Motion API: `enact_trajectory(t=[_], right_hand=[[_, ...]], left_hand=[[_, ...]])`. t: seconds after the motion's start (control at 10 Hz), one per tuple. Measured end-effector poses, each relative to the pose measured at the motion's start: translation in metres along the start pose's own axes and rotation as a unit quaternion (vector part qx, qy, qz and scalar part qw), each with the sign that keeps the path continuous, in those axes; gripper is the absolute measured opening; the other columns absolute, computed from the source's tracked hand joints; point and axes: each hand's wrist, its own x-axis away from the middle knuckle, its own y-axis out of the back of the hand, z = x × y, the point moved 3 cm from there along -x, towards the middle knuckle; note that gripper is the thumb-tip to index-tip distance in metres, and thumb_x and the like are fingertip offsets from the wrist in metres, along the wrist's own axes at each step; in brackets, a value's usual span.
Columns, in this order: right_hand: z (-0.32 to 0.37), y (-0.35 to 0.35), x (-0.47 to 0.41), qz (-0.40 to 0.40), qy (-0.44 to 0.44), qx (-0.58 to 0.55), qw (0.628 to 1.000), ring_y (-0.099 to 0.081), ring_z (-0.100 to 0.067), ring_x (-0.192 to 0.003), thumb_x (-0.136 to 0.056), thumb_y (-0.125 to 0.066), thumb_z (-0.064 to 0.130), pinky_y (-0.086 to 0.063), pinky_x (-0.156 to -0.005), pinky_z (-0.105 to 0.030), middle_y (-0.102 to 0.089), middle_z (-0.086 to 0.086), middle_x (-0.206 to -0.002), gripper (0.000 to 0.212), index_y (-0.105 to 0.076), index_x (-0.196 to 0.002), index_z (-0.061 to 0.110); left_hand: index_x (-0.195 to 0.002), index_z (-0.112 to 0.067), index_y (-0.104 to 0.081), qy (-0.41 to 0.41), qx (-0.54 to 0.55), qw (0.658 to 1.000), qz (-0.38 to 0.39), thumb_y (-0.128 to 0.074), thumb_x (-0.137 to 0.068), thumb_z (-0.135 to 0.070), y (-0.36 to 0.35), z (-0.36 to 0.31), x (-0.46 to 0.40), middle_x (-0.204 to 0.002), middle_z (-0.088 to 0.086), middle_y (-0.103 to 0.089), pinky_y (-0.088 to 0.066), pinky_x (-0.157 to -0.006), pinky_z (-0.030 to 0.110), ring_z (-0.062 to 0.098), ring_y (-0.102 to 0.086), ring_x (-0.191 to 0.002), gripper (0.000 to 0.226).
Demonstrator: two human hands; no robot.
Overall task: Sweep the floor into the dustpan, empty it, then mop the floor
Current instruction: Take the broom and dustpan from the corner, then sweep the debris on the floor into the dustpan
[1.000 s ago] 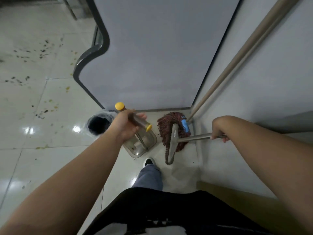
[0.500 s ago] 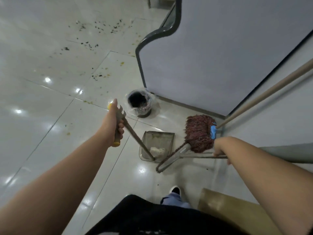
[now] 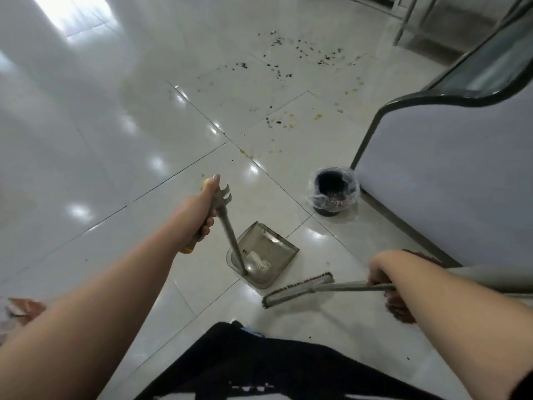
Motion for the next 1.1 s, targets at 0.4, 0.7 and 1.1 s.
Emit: enact_trajectory(t=[0.4, 0.7, 1.1], right_hand=[[0.099, 0.009, 0.009, 0.118, -0.007, -0.248, 0.962, -0.054, -0.012, -0.039, -0.091, -0.060, 0.031, -0.045, -0.042, -0.019, -0.056, -0.003, -0.053, 0.029, -0.053, -0.078, 0.006], [0.190, 0.053, -0.031, 0.125, 0.065, -0.305, 0.942, -0.042, -0.006, -0.029, -0.092, -0.058, 0.031, -0.035, -0.033, -0.014, -0.050, 0.001, -0.042, 0.027, -0.055, -0.082, 0.007], [0.280, 0.240, -0.094, 0.084, 0.071, -0.255, 0.961, -0.029, -0.009, -0.022, -0.099, -0.043, 0.039, -0.025, -0.034, -0.010, -0.034, 0.000, -0.030, 0.039, -0.047, -0.080, 0.005]], left_hand=[[-0.063, -0.012, -0.051, -0.038, -0.033, 0.997, -0.052, -0.040, -0.051, -0.089, 0.159, 0.011, -0.078, -0.038, -0.005, -0.043, -0.032, -0.034, 0.020, 0.011, -0.038, -0.030, 0.079], [-0.066, -0.011, -0.053, -0.018, -0.049, 0.989, -0.137, -0.036, -0.055, -0.089, 0.214, -0.007, -0.130, -0.056, 0.003, -0.047, -0.035, -0.043, 0.023, 0.018, -0.042, -0.042, 0.080], [-0.063, -0.012, -0.050, 0.017, -0.073, 0.983, -0.167, -0.033, -0.055, -0.091, 0.243, -0.106, -0.255, -0.048, -0.001, -0.045, -0.035, -0.047, 0.025, 0.018, -0.040, -0.040, 0.081]])
